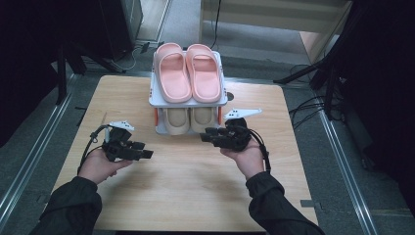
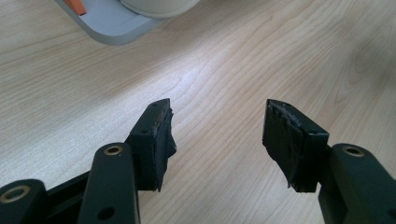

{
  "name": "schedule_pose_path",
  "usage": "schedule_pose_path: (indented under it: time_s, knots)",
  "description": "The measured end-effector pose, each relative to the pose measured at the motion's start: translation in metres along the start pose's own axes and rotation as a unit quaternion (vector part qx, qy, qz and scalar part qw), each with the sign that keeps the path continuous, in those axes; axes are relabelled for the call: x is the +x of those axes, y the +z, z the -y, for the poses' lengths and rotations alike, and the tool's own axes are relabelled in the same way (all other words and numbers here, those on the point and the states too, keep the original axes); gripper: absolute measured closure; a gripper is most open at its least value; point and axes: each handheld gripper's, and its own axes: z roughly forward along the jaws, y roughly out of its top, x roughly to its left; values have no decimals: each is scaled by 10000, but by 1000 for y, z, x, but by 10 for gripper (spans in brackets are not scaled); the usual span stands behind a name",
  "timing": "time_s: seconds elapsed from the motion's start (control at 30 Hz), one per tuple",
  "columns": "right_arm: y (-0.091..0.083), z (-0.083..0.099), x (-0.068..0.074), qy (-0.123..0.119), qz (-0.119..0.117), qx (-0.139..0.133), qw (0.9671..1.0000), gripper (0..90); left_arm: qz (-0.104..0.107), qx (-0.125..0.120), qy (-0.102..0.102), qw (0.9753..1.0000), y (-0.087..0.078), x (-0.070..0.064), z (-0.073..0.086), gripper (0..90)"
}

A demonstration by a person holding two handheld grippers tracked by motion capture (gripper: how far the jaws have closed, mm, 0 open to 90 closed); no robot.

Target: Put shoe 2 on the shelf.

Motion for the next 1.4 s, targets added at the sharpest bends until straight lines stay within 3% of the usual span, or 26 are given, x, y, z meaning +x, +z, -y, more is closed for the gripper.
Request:
schedule_pose_path:
  time_s: [0.53, 0.93, 1.17, 1.33, 1.4]
  knots:
    - [-14, 30, -14, 63, -56, 112, 9999, 611, -121, -104, -41, 9999, -13, -8, 14, 407]
    - [-25, 51, -29, 155, 119, 79, 9998, 562, -156, -161, -76, 9997, -19, -6, 20, 396]
    - [-35, 61, -38, 288, 328, -94, 9990, 542, -166, -174, -52, 9997, -21, -5, 20, 384]
    - [-41, 69, -48, 617, 411, -222, 9970, 522, -162, -159, -77, 9997, -21, -4, 20, 367]
    - [-41, 70, -49, 636, 449, -207, 9968, 509, -170, -157, -60, 9997, -21, -3, 20, 364]
